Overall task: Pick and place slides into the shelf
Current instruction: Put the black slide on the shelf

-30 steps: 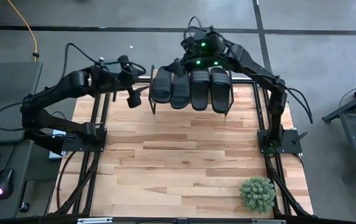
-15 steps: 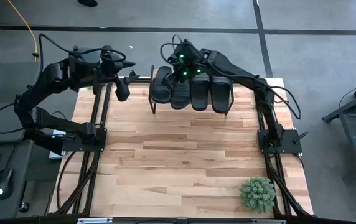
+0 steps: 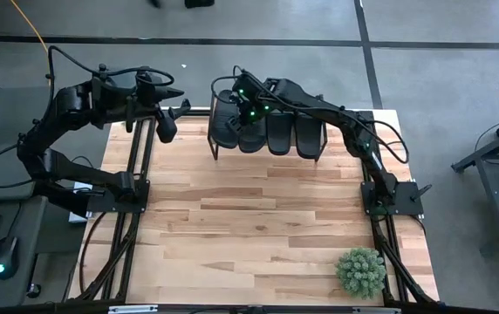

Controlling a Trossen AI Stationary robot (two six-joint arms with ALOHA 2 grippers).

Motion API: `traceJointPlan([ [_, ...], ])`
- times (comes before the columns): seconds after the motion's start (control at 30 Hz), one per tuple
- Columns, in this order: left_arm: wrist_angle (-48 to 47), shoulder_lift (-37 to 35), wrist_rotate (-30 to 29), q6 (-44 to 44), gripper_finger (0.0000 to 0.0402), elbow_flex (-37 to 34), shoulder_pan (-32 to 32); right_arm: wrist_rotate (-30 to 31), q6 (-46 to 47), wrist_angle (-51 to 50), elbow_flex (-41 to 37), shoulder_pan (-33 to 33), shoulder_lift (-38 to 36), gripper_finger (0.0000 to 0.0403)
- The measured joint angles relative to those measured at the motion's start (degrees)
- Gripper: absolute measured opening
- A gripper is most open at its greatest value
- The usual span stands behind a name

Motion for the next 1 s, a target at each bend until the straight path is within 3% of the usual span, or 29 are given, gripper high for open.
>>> traceJointPlan([
  [0.3,-0.04,0.0,0.0,-0.11,0.0216,0.0,0.0,2.74,-0.93,-1.2,0.1,0.17,0.49,0.0252],
  [1.0,-0.02,0.0,-0.02,-0.58,0.0216,0.0,0.0,-0.84,0.34,1.82,-0.23,-0.42,-2.65,0.0252],
])
